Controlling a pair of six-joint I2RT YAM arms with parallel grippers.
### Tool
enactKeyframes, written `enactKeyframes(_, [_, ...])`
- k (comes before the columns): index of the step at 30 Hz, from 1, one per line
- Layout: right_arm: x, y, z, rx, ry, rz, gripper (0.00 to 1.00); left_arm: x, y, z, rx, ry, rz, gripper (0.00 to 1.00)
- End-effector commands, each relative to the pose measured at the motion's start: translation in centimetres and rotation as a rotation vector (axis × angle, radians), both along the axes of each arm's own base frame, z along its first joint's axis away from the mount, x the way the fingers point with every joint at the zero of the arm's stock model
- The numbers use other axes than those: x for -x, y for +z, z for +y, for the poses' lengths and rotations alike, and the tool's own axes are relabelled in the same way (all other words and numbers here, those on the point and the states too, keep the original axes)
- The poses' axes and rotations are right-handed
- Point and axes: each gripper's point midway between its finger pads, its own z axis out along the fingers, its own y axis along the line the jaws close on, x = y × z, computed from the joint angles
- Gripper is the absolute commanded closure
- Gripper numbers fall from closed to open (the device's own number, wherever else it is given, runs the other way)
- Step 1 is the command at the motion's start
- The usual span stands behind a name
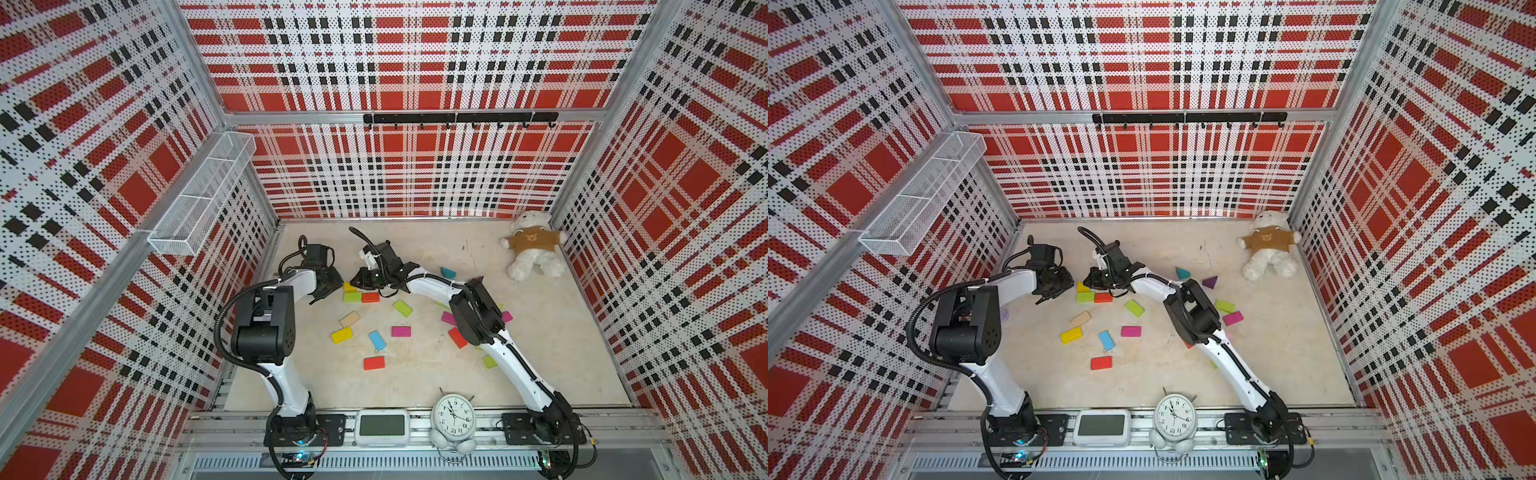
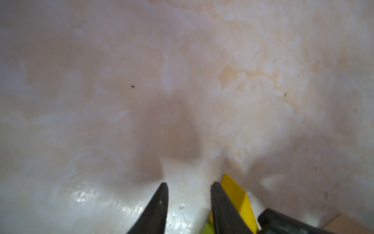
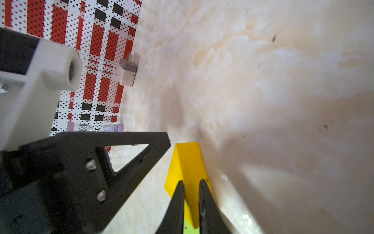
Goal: Assemble a carrot with building blocks
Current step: Assemble the building block at the center of the board.
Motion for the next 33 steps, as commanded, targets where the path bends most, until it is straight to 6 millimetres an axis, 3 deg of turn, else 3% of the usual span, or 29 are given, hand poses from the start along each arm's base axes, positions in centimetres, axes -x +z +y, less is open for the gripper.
enactKeyframes(1, [0.4,-1.8,0.3,0.011,0.001,0.016,0.83,-0.2,1.2,0.3,0.005,0.009,-0.040,0.61])
enactKeyframes(33, [1.1,-1.0,1.3,-0.009,0.021,0.016,0.82,-0.2,0.8,0.1,0.020,0.007,-0.037,0.61])
